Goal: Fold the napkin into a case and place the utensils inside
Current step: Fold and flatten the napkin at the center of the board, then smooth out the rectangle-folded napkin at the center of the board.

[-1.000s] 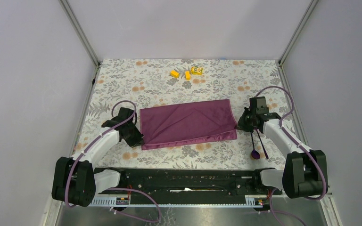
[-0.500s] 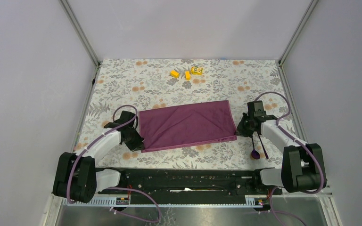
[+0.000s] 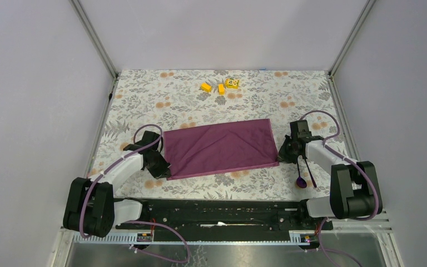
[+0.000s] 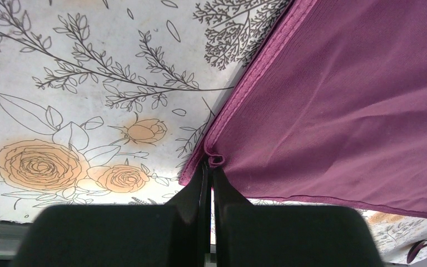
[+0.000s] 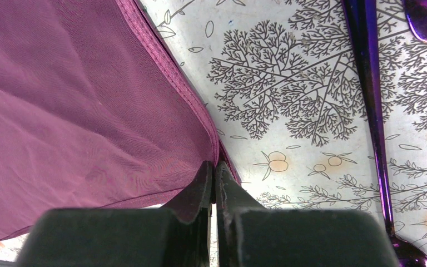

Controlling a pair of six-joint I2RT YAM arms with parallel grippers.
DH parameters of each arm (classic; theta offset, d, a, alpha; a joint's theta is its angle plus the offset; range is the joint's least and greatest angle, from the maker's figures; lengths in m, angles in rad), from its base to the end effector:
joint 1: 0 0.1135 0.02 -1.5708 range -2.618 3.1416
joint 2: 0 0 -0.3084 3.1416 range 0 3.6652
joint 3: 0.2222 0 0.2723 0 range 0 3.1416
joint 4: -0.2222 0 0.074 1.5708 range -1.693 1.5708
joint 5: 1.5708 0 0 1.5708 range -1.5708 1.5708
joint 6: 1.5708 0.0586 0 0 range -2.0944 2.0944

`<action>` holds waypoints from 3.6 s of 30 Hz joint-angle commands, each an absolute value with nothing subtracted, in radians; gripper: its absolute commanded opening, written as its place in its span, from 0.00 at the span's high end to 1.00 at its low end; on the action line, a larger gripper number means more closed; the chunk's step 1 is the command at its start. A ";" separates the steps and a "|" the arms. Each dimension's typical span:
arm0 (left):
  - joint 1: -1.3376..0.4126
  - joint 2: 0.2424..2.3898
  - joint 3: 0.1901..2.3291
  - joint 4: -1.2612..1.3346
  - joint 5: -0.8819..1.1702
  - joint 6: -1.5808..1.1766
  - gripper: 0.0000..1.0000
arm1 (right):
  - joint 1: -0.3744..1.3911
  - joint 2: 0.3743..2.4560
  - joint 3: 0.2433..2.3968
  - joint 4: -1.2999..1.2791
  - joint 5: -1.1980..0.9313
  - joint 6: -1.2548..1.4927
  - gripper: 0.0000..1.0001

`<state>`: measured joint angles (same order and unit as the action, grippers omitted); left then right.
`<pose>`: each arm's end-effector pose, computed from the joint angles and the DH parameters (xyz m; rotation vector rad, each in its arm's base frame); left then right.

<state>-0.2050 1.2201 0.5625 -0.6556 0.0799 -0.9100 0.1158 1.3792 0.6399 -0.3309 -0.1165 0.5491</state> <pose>0.1896 -0.0442 0.1602 -1.0041 2.7739 -0.3022 0.2589 0.0370 0.1657 0.5374 2.6275 0.3716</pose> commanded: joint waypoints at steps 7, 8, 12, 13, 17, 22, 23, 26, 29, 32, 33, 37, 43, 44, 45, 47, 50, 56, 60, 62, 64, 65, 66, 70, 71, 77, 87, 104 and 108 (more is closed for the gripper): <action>-0.207 1.168 0.626 -0.726 0.052 -0.916 1.00 | 0.113 1.311 0.680 -0.379 -0.123 0.532 1.00; -0.207 1.163 0.626 -0.728 0.052 -0.914 1.00 | 0.112 1.304 0.682 -0.383 -0.126 0.533 1.00; -0.206 1.186 0.605 -0.715 0.057 -0.908 1.00 | 0.112 1.300 0.671 -0.384 -0.130 0.533 1.00; -0.206 1.196 0.599 -0.713 0.065 -0.907 1.00 | 0.113 1.302 0.669 -0.384 -0.130 0.535 1.00; -0.207 1.193 0.592 -0.718 0.075 -0.908 1.00 | 0.113 1.299 0.654 -0.383 -0.142 0.541 1.00; -0.206 1.169 0.593 -0.733 0.059 -0.923 1.00 | 0.112 1.292 0.636 -0.378 -0.136 0.546 1.00; -0.207 1.172 0.592 -0.733 0.062 -0.924 1.00 | 0.112 1.297 0.634 -0.376 -0.132 0.547 1.00; -0.206 1.185 0.592 -0.732 0.066 -0.924 1.00 | 0.113 1.322 0.635 -0.375 -0.126 0.547 0.97; -0.206 1.193 0.593 -0.731 0.075 -0.923 1.00 | 0.112 1.336 0.634 -0.370 -0.126 0.548 0.94; -0.206 1.193 0.593 -0.732 0.081 -0.925 1.00 | 0.112 1.341 0.634 -0.369 -0.139 0.547 0.91; -0.206 1.191 0.594 -0.732 0.081 -0.926 1.00 | 0.112 1.339 0.632 -0.369 -0.140 0.547 0.90; -0.206 1.186 0.598 -0.743 0.084 -0.931 1.00 | 0.113 1.322 0.635 -0.385 -0.142 0.544 0.84; -0.206 1.141 0.623 -0.813 0.106 -0.937 0.96 | 0.113 1.266 0.666 -0.482 -0.136 0.539 0.67; -0.207 1.127 0.627 -0.827 0.117 -0.939 0.91 | 0.113 1.256 0.674 -0.503 -0.133 0.540 0.61; -0.206 1.112 0.632 -0.845 0.125 -0.940 0.84 | 0.113 1.247 0.682 -0.523 -0.133 0.541 0.52; -0.206 1.081 0.652 -0.882 0.131 -0.933 0.74 | 0.113 1.227 0.702 -0.560 -0.127 0.537 0.46; -0.206 1.041 0.708 -0.942 0.114 -0.915 0.55 | 0.114 1.176 0.730 -0.574 -0.143 0.528 0.35; -0.206 1.045 0.756 -0.886 0.178 -0.899 0.42 | 0.114 1.211 0.750 -0.442 -0.331 0.500 0.18; -0.206 1.127 0.710 -0.697 0.273 -0.882 0.34 | 0.114 1.324 0.741 -0.330 -0.431 0.508 0.16; -0.206 1.167 0.685 -0.644 0.285 -0.884 0.34 | 0.113 1.365 0.725 -0.290 -0.447 0.515 0.16; -0.206 1.188 0.640 -0.613 0.264 -0.895 0.33 | 0.113 1.391 0.702 -0.265 -0.443 0.517 0.16; -0.206 1.191 0.616 -0.602 0.252 -0.898 0.33 | 0.113 1.399 0.686 -0.255 -0.435 0.518 0.16; -0.206 1.193 0.596 -0.590 0.229 -0.896 0.33 | 0.113 1.402 0.668 -0.250 -0.410 0.519 0.16; -0.208 1.203 0.518 -0.556 0.141 -0.910 0.30 | 0.113 1.395 0.611 -0.283 -0.252 0.538 0.16; -0.209 1.207 0.513 -0.545 0.160 -0.912 0.30 | 0.113 1.390 0.601 -0.288 -0.247 0.543 0.17; -0.209 1.048 0.581 -0.543 0.126 -0.884 0.04 | 0.114 1.262 0.679 -0.342 -0.264 0.501 0.10; -0.080 1.349 0.789 -0.199 0.416 -0.860 0.02 | 0.115 1.628 0.926 0.172 -0.611 0.714 0.00; 0.107 1.732 0.921 -0.061 0.358 -0.838 0.01 | 0.050 2.025 1.111 0.282 -0.616 0.732 0.00; 0.120 1.778 0.954 -0.158 0.279 -0.807 0.02 | 0.031 2.048 1.123 0.242 -0.562 0.682 0.01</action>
